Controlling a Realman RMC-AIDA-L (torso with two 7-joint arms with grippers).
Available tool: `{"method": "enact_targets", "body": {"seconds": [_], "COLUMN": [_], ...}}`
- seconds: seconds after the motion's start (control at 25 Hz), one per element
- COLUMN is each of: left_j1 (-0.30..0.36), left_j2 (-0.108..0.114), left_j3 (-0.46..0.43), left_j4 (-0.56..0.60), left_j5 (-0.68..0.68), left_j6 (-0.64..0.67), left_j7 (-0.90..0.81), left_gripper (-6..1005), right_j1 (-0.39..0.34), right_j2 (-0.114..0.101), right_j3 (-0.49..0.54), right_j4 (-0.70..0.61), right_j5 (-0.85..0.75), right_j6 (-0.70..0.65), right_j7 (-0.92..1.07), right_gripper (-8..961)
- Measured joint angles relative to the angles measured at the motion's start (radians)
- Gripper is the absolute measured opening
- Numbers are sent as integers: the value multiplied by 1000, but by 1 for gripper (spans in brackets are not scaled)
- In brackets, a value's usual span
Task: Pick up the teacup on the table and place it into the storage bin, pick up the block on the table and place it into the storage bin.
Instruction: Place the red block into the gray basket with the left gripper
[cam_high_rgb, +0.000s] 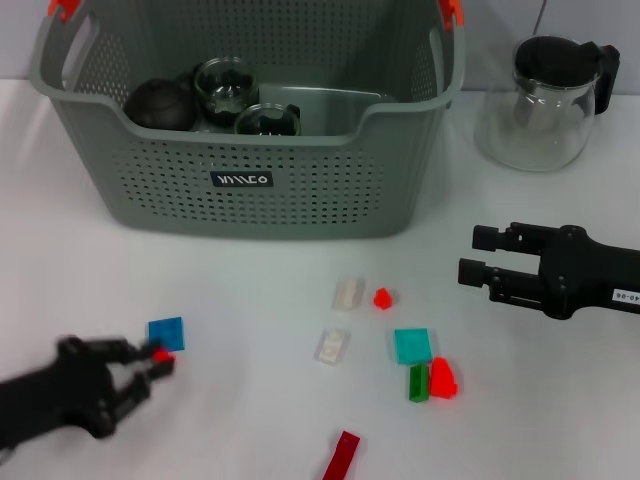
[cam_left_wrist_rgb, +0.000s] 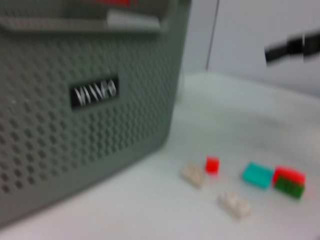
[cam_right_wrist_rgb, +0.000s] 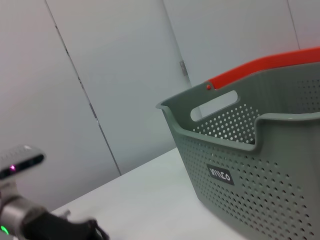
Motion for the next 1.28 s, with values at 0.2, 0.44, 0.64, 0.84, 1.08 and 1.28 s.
{"method": "enact_targets", "body": {"seconds": [0.2,0.44,0.64,0.84,1.08,1.28], "left_j1": [-53,-141,-228,-348,-487,-502], "left_j2": [32,64,74,75,76,74], "left_j3": [-189,-236,-234,-227,-81,244], "left_j4": [9,-1,-7,-8,17,96], "left_j5": [-45,-147,-225,-268,-269,-275], "left_j6": [162,171,147,96,-174,-480], "left_j7": [-104,-393,-563,-643,-701,-938], "left_gripper": [196,196,197,197,197,198], "right_j1": [2,4,4,4,12,14], "right_j2": [0,1,1,2,2,1], "right_j3": [0,-2,-2,-1,-2,0], "right_j4": [0,0,0,0,0,0], "right_j5": [0,0,0,0,0,0], "right_j6": [-1,-1,-1,-1,0,-1], "right_j7": [0,-3,-8,-11,-10,-4], "right_gripper": [638,638,638,639,639,639]}}
